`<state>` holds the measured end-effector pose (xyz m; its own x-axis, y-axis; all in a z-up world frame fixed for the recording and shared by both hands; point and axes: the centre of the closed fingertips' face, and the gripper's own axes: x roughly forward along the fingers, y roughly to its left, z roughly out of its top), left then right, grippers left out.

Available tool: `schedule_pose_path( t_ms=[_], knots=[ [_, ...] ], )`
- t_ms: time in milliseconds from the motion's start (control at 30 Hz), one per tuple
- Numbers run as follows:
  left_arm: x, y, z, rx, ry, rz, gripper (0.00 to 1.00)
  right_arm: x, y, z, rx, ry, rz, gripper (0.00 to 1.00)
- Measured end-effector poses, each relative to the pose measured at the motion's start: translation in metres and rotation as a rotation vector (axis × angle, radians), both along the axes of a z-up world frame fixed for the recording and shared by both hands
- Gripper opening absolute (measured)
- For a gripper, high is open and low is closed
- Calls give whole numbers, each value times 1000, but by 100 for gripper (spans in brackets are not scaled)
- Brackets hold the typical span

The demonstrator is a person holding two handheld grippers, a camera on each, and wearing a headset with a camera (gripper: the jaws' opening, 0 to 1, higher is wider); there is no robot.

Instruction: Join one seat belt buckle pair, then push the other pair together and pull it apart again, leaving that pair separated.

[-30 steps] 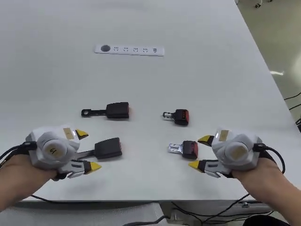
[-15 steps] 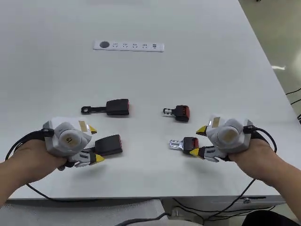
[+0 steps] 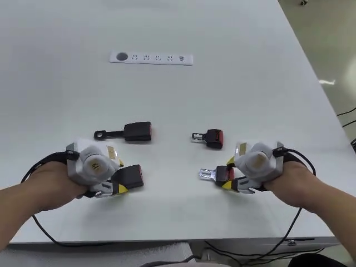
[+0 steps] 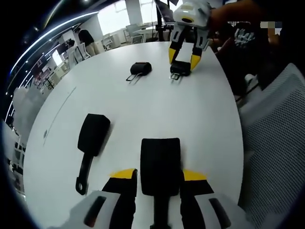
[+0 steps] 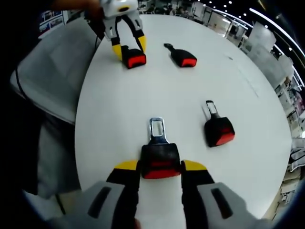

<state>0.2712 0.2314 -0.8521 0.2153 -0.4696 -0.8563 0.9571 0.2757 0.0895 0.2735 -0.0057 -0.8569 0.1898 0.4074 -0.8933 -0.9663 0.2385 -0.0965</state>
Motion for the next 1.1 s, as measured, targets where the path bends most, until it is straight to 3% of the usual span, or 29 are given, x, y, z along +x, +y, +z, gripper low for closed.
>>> schedule_pose_path(
  t_ms=[133,200,300,467,600,867,1100],
  knots=[
    [-3,-2,-6,19,12,-42,34,-1,-1,-9,-27,-10,31,36],
    [-3,-2,-8,29,14,-65,34,0,0,-7,-3,17,3,36],
    [-4,-4,-8,31,27,-77,34,0,0,-7,12,27,13,36],
    [-6,-6,-9,61,23,-154,34,1,0,-9,41,76,18,36],
    [-6,-7,-10,81,38,-174,34,1,1,-9,53,80,29,35],
    [-6,-7,-12,72,75,-174,34,1,2,-9,32,84,55,35],
    [-7,-6,-11,71,77,-156,33,3,3,-9,23,91,23,35]
  ],
)
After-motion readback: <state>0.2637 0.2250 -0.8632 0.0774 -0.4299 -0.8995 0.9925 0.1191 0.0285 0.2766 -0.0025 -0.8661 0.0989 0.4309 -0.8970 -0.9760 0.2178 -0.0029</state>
